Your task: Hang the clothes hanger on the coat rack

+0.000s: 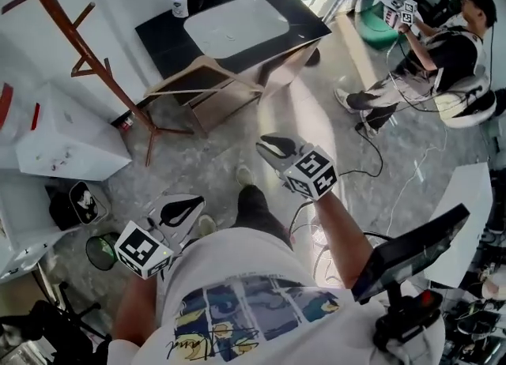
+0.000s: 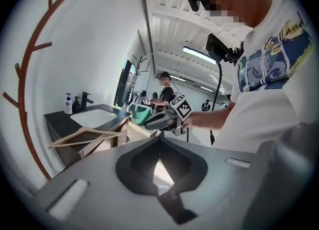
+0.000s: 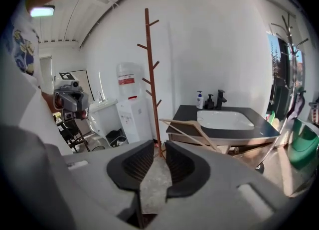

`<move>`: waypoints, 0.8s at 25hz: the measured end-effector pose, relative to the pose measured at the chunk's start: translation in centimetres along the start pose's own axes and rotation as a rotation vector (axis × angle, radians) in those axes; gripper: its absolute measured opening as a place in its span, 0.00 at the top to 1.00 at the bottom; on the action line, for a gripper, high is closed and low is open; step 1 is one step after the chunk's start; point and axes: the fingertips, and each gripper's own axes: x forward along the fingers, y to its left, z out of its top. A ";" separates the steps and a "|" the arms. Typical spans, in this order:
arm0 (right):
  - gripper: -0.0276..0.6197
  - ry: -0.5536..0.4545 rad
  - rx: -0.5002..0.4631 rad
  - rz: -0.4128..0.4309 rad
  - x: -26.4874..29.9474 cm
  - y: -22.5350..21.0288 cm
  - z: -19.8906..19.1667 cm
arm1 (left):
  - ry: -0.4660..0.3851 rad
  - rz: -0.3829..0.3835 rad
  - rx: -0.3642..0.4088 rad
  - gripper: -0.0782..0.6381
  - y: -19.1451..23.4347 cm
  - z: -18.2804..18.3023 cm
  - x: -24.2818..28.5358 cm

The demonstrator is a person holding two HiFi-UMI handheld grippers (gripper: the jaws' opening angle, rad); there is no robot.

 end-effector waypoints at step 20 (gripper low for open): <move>0.68 0.227 0.156 0.233 17.8 -21.6 -4.0 | -0.014 0.307 -0.125 0.89 10.8 8.7 13.4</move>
